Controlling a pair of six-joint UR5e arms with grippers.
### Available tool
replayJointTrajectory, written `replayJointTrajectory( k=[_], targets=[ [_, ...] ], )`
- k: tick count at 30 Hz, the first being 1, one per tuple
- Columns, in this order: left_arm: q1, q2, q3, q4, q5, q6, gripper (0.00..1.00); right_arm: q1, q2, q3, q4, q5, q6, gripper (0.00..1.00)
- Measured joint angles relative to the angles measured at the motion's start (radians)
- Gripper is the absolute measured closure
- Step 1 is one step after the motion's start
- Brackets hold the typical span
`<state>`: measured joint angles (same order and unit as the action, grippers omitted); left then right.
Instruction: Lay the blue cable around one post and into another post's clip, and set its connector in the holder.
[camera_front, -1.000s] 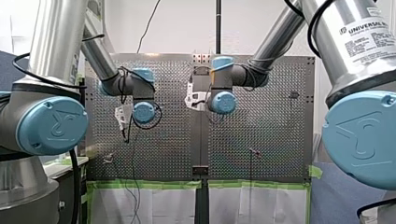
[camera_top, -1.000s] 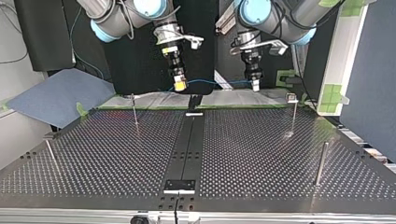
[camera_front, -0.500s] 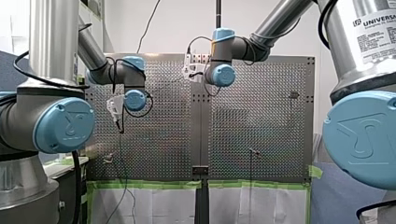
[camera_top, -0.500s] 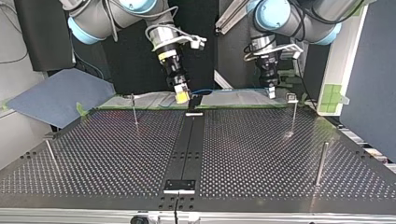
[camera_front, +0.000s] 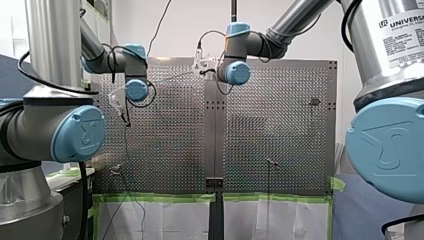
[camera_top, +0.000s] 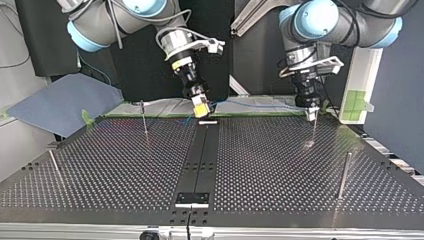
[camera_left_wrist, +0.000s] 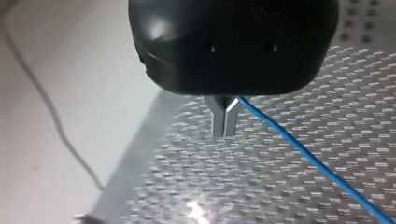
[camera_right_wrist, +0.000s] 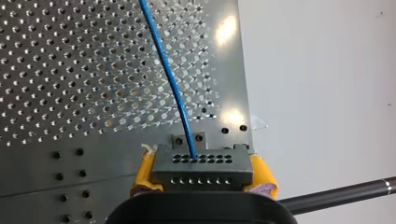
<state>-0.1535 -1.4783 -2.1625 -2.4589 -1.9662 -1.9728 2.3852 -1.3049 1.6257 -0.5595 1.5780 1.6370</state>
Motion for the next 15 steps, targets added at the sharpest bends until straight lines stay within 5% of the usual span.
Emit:
replayJointTrajectory(
  k=[15],
  targets=[
    [0.129,0.129,0.051,-0.092,0.068,-0.129,1.00,-0.001,0.002,-0.071,0.024,-0.037,0.006,1.00]
  ],
)
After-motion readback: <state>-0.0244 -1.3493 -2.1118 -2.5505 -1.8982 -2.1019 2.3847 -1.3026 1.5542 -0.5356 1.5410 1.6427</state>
